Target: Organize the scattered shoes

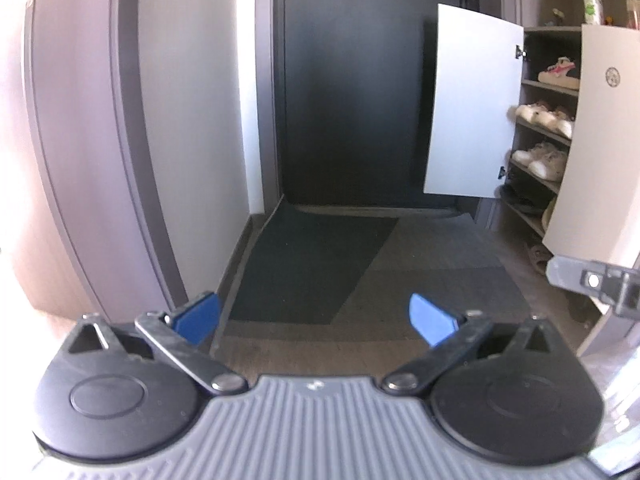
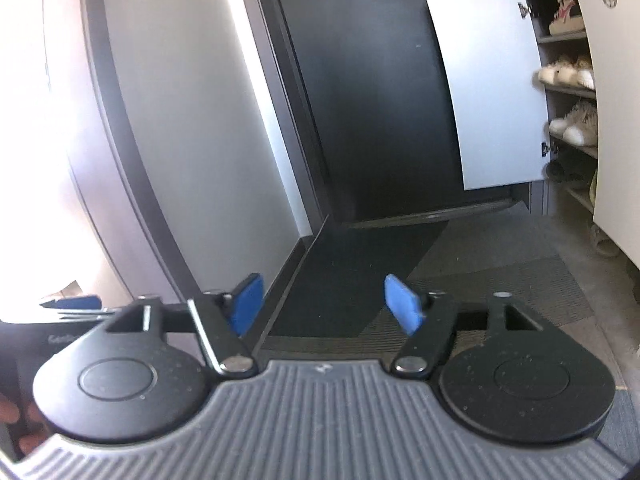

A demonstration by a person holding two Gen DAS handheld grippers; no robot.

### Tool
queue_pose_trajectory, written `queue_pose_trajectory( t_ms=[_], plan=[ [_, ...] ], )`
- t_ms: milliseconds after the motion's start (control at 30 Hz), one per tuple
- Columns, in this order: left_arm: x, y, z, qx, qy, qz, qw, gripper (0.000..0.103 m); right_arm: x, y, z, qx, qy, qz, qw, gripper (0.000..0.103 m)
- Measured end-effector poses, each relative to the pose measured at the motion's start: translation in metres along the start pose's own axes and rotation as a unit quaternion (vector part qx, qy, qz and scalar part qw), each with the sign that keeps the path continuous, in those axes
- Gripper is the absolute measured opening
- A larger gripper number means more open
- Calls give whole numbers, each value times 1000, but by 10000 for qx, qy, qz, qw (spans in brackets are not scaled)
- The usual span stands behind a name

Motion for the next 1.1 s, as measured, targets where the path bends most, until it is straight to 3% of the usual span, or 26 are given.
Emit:
queue_pose_trajectory(
  t_ms=[33, 167, 333, 467, 700, 1100],
  plan=[
    [1, 3, -3, 8, 102, 10, 9999, 103, 2, 4, 0, 85, 16, -52, 9999, 103],
    [20, 14, -3, -112, 14, -23, 9999, 103, 4, 12, -1, -49, 199, 272, 9994, 103],
    [38, 26, 1, -106, -155, -58, 9998, 103, 10, 17, 1, -120, 149, 370, 9991, 103],
    [36, 33, 2, -49, -6, 12, 10000, 103, 12, 21, 1, 9, 104, 524, 9986, 103],
    [41, 36, 9, 134, -213, -250, 9994, 103, 10, 22, 1, 19, 60, 620, 9981, 103],
    [35, 31, 12, 150, -262, -273, 9992, 103, 11, 19, 6, -131, -106, 827, 9964, 103]
  ],
)
Point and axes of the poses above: each gripper's, at about its wrist camera, not at the fingertips, and x roughly the way its jaws point, y to its right, z to its underside, the point moved 6 cm from there along x, roughly the way its jaws point, and after that the axes turned 8 degrees about y, right-handed, at the moved point
